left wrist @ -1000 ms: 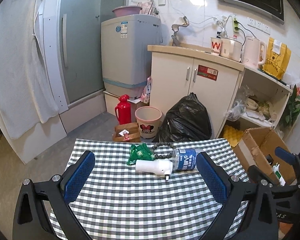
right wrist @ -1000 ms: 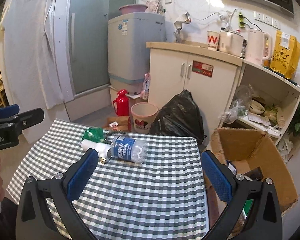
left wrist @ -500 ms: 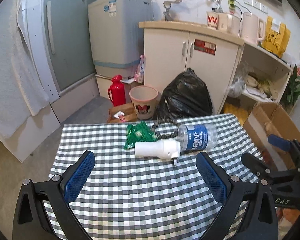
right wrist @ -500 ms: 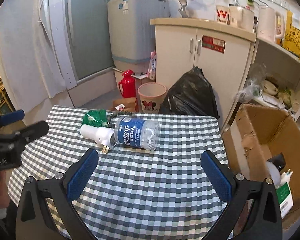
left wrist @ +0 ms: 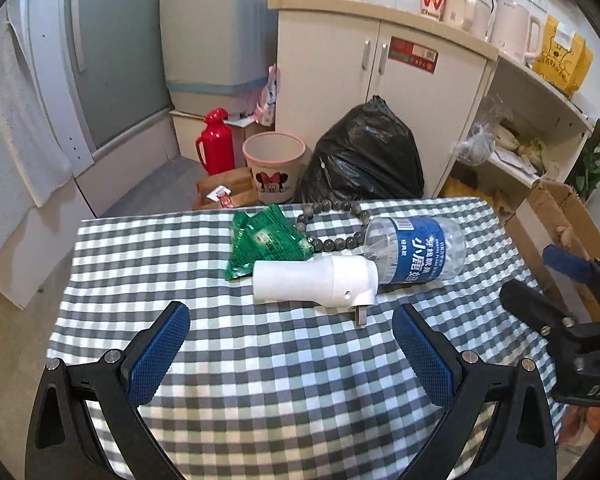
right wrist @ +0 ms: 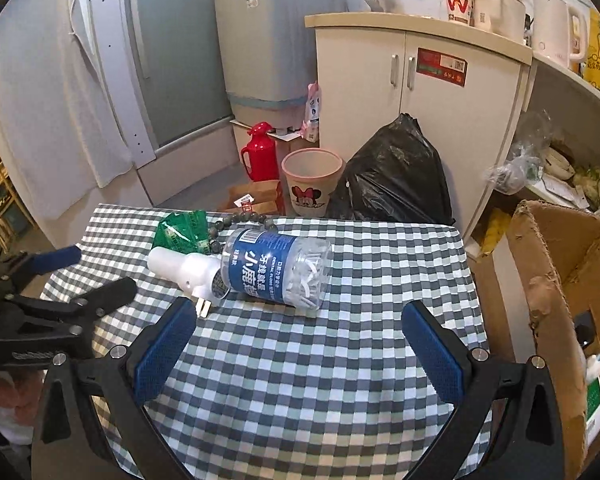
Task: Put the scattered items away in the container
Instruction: 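Grasp the white roll with left gripper while right gripper grasps the floss bottle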
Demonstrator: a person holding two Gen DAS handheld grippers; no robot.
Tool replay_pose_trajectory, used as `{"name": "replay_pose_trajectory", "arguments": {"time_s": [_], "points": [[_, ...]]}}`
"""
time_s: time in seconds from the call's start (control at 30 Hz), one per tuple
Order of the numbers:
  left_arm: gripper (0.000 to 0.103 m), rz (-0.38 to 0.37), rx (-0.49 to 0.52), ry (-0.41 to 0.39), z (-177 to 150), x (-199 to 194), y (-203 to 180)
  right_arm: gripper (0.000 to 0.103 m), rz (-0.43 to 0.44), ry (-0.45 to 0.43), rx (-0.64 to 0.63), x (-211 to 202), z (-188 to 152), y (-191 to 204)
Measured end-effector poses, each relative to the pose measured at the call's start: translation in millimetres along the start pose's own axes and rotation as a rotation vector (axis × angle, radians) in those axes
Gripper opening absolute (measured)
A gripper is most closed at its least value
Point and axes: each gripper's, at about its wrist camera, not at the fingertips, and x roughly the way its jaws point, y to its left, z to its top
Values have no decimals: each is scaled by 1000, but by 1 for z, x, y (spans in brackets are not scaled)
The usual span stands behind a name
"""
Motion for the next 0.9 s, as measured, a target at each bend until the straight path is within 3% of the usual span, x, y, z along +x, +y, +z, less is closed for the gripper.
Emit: {"name": "replay_pose_trajectory", "arguments": {"time_s": [0.47,0.67,0.9], "points": [[103,-70,-12,98,1,63,-10,103,8,24,27,30,9,-13],[103,-66,-23,147,3,88,-9,103,9,52,20,45,13,-16],[103,-54,-15,146,6,100,-7,103,44,79,20,65,15,-6]]}}
